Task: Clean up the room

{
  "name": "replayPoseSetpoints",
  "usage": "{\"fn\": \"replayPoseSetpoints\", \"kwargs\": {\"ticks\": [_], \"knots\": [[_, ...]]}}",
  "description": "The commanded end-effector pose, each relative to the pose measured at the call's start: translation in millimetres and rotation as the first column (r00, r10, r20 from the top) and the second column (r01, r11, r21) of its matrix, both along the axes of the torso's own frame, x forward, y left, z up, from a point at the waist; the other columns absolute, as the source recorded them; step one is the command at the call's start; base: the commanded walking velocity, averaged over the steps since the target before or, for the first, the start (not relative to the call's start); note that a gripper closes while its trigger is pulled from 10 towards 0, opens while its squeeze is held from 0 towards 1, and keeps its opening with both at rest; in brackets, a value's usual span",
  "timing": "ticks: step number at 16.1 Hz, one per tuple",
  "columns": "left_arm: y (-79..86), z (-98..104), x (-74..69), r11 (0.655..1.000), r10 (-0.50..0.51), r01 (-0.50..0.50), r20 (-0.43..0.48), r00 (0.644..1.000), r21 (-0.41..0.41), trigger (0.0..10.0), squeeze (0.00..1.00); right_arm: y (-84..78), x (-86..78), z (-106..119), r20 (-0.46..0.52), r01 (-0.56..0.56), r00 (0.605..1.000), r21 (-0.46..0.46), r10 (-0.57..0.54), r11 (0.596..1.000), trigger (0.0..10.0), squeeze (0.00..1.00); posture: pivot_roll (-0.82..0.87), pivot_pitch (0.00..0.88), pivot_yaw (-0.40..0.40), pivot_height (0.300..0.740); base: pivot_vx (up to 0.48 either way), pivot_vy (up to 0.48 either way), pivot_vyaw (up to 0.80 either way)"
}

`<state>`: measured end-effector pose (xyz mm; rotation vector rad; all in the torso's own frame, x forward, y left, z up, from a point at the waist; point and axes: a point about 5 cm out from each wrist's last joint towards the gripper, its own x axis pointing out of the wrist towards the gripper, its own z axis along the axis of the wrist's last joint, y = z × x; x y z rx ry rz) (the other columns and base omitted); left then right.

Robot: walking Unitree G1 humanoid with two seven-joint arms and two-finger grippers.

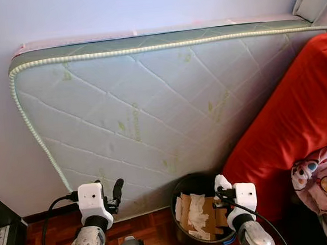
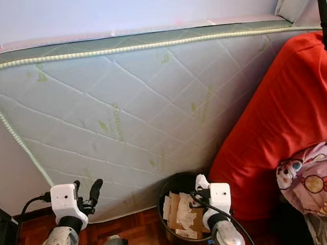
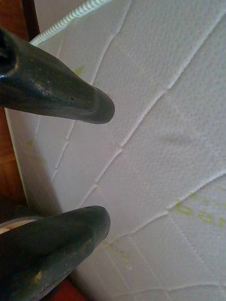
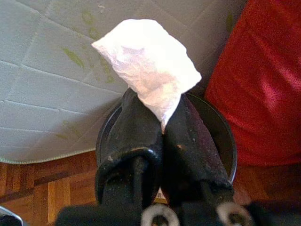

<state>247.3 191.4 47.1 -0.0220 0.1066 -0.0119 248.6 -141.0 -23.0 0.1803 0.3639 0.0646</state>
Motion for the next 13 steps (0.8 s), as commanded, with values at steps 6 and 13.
{"fn": "replayPoseSetpoints", "kwargs": {"ticks": [6,13], "knots": [[-0.5,0.8,-0.8,1.000,-0.003,0.003,-0.007,1.000,-0.017,10.0,0.00,3.7,4.0,-1.1,-0.034,0.010,0.999,0.020,-0.009,1.000,10.0,0.00,0.10,0.071,-0.089,0.621,0.000,0.000,0.00],[0.1,-0.5,-2.2,1.000,-0.004,0.004,-0.017,1.000,-0.021,10.0,0.00,4.2,6.8,3.0,0.001,0.020,1.000,0.013,-0.020,1.000,10.0,0.00,0.10,0.076,-0.084,0.611,0.000,0.000,0.00]]}}
